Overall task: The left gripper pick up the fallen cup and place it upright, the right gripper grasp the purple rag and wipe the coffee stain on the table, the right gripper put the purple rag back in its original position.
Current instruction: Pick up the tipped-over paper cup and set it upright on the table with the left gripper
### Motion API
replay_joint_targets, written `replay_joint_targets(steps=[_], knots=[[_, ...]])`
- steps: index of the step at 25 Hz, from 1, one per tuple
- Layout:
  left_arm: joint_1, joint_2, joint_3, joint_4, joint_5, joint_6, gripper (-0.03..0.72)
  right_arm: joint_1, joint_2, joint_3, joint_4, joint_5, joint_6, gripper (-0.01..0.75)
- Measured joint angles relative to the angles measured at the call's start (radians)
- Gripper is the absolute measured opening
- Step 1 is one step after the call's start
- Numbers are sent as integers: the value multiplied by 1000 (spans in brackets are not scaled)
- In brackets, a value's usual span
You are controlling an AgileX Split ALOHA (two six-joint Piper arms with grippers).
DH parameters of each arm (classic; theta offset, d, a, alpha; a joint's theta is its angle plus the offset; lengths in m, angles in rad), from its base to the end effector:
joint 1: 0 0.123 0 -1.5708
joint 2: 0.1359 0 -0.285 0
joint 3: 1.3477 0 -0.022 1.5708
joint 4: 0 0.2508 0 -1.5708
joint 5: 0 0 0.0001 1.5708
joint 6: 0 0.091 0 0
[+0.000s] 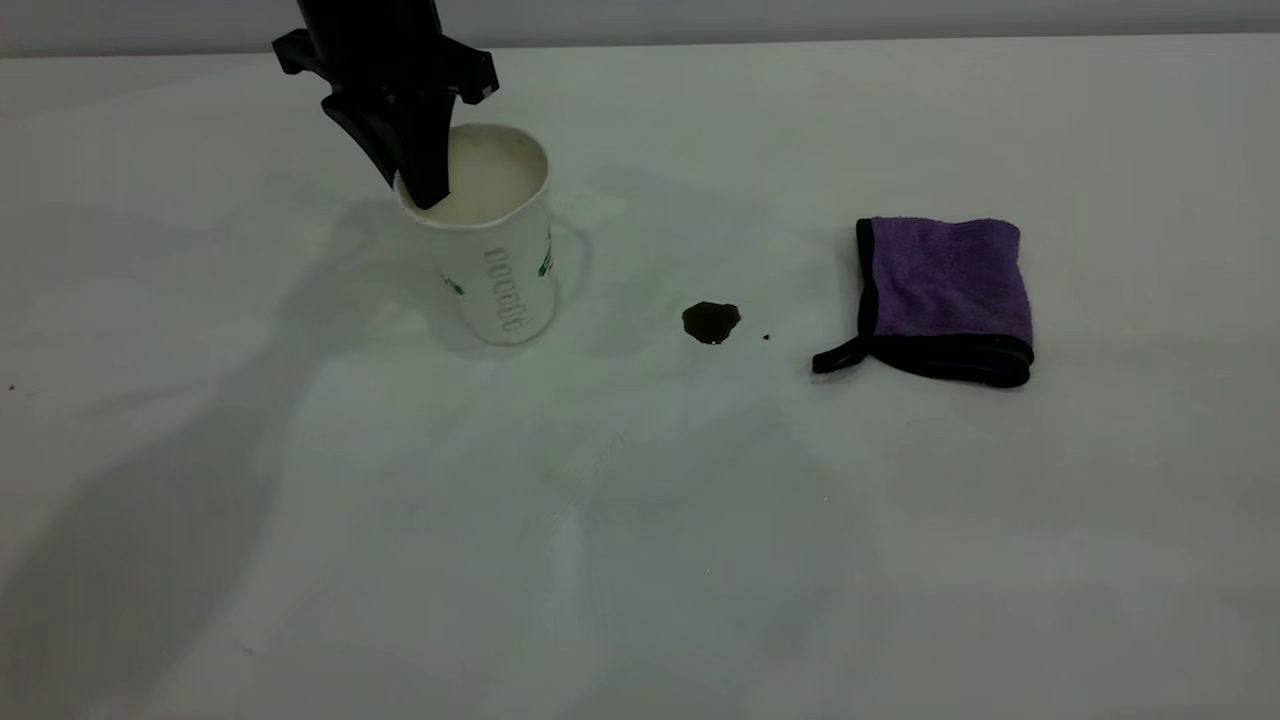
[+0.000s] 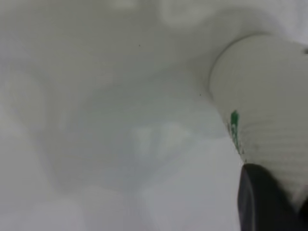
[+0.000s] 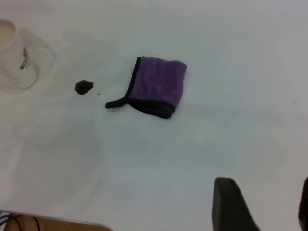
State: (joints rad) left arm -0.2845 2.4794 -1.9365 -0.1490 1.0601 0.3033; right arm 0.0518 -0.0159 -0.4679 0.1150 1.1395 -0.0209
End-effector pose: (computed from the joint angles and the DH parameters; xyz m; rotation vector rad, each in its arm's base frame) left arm 0.4637 -0.1479 0.0855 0.7892 2.9760 -0.2027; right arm -0.0080 0.0091 0.2626 -0.0875 2.1356 0.1580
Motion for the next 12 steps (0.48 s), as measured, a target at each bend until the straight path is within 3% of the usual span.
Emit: replay_joint_targets(steps=[7,12], knots=[[0,0,0,0,5,0,346,0,0,0,0,0,0,386],[0,-15,0,1,44,0,405,0,0,0,0,0,0,386]])
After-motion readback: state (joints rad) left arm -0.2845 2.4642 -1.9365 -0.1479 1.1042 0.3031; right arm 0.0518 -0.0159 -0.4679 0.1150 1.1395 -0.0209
